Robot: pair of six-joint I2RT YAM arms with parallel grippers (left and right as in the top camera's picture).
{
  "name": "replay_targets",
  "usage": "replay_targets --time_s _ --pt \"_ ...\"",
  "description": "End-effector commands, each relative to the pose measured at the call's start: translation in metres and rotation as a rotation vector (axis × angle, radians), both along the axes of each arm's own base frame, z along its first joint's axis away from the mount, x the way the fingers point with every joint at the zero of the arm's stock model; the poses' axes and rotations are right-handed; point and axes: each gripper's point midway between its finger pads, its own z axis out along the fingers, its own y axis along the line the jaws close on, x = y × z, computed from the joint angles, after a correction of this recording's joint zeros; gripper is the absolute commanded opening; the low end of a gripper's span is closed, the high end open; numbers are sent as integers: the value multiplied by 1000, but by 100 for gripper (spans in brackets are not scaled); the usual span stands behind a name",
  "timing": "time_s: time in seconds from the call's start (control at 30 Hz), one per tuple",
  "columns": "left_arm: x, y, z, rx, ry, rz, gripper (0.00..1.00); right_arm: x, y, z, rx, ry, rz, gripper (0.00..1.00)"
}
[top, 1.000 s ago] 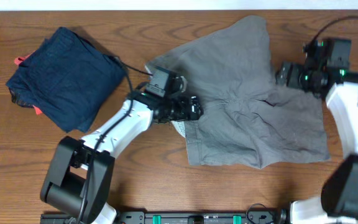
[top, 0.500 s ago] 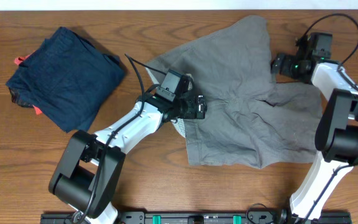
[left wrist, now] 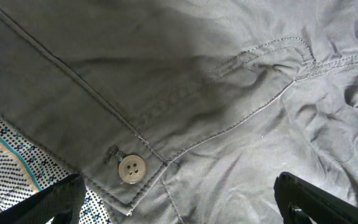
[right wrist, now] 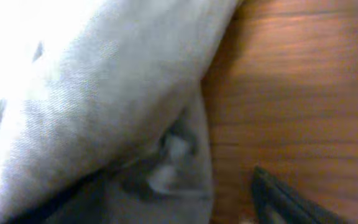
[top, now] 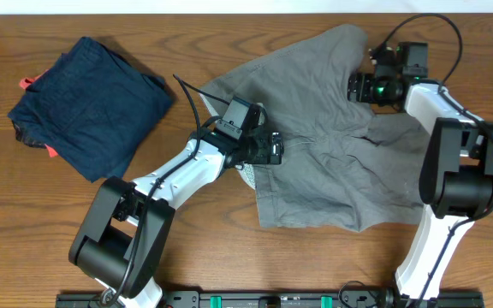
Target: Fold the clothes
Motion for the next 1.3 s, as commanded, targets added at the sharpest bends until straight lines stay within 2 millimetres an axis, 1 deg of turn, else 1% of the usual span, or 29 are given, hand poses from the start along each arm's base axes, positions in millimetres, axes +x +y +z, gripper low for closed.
replay_targets --time_s 0.0,0.03,0.07,0.1,0.13,0.17,0.2,0.27,0.3,0.37,0.47,0.53,0.63,0.67,0.7,0.73,0.77,0.8,0.83,0.9,0.93,0.97,1.0,1.07,1.13,1.27 --pt "-3 2 -7 21 10 -5 98 -11 15 -20 0 53 33 54" --pt "-3 2 -7 21 12 -5 98 -11 17 -20 0 53 36 48" --pt "-3 2 -8 22 12 -5 98 -11 18 -20 1 53 38 44" --pt "-3 2 -8 22 13 -5 98 -11 18 -20 5 53 40 37" --pt "-4 3 -8 23 15 -5 98 -11 18 -20 7 55 41 26" --pt "-4 3 -8 23 16 -4 98 -12 18 -20 7 56 39 10" --pt "-4 3 -8 22 16 -2 98 -12 16 -20 7 59 36 1" --pt "-4 3 -8 22 16 -3 98 -12 11 -17 8 58 27 1" --pt "-4 3 -8 22 16 -3 98 -11 7 -12 7 54 18 1" --pt "-4 3 -8 22 16 -3 98 -8 -7 4 -13 34 -14 1" --pt "-4 3 -8 22 16 -3 98 -3 -45 45 -110 -5 -114 1" --pt "-4 3 -8 22 16 -3 98 -6 -70 81 -182 -34 -183 1" --pt "-4 3 -8 23 16 -3 98 -16 -95 124 -272 -66 -262 1" --pt "-3 3 -8 23 15 -2 98 -22 -103 137 -303 -74 -289 1" --pt "-3 3 -8 24 14 -1 98 -27 -108 144 -330 -74 -309 1" --pt "-3 3 -8 25 14 -1 98 -33 -114 151 -362 -69 -331 3" --pt "-3 3 -8 25 14 -1 98 -38 -118 154 -387 -61 -347 5" --pt "-3 3 -8 25 14 -1 98 -42 -123 154 -415 -46 -364 10" --pt "-3 3 -8 25 14 -1 98 -47 -128 152 -443 -26 -379 13" --pt "-3 3 -8 25 14 -2 98 -54 -135 143 -484 17 -396 16" --pt "-3 3 -8 25 15 -1 98 -59 -137 136 -495 45 -395 24" --pt "-3 3 -8 25 15 -1 98 -63 -137 128 -500 75 -390 47" --pt "-3 3 -8 25 15 -1 98 -67 -136 122 -502 99 -384 60" --pt "-3 3 -8 25 15 -1 98 -75 -137 109 -507 153 -375 63" --pt "-4 3 -8 25 17 -1 98 -84 -141 100 -524 202 -377 64" --pt "-8 7 -11 40 41 2 98 -108 -151 89 -526 311 -403 67"
